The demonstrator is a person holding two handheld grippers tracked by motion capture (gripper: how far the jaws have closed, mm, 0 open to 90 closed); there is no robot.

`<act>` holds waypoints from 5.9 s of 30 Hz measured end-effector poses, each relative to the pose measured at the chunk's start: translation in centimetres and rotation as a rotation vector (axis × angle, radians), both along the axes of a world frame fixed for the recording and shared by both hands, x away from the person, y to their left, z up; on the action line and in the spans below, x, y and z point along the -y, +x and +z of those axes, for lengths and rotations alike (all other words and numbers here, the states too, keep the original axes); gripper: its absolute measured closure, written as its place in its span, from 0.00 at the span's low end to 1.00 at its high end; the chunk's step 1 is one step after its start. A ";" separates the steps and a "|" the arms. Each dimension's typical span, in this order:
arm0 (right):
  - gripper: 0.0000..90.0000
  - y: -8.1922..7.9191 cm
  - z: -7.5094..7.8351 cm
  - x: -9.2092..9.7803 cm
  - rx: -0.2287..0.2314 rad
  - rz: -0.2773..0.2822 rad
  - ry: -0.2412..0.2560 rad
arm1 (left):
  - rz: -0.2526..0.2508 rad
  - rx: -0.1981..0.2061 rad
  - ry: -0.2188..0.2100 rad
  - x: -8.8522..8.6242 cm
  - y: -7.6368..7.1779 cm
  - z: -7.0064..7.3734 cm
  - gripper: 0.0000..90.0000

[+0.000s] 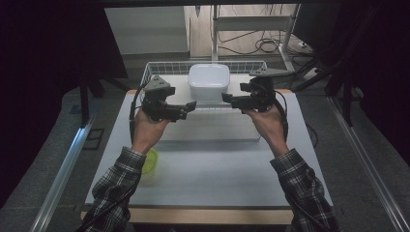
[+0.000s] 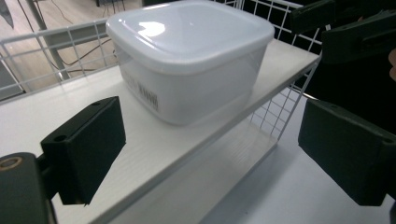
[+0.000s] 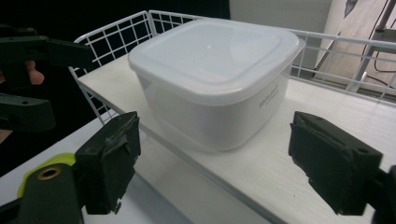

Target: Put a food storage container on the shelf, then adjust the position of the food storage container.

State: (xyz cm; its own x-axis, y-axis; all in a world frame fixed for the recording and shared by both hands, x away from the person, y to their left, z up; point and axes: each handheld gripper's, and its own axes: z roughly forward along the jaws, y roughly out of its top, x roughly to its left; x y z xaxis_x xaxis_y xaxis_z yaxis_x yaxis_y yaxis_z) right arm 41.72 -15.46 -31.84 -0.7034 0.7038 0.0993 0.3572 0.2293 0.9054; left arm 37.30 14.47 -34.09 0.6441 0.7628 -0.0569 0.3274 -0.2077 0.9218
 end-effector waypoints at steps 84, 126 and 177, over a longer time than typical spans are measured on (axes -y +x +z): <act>0.00 -12.1 -16.1 6.1 -0.085 0.024 -0.165 | 0.000 -0.109 0.086 -3.2 -12.8 -16.4 0.06; 0.00 -12.3 -18.4 6.2 -0.145 0.038 -0.235 | 0.309 -0.136 0.018 -13.2 -12.7 -14.7 1.00; 0.02 -12.3 -19.2 5.2 -0.190 0.082 -0.264 | 0.066 -0.403 0.011 -9.2 -7.5 -19.9 1.00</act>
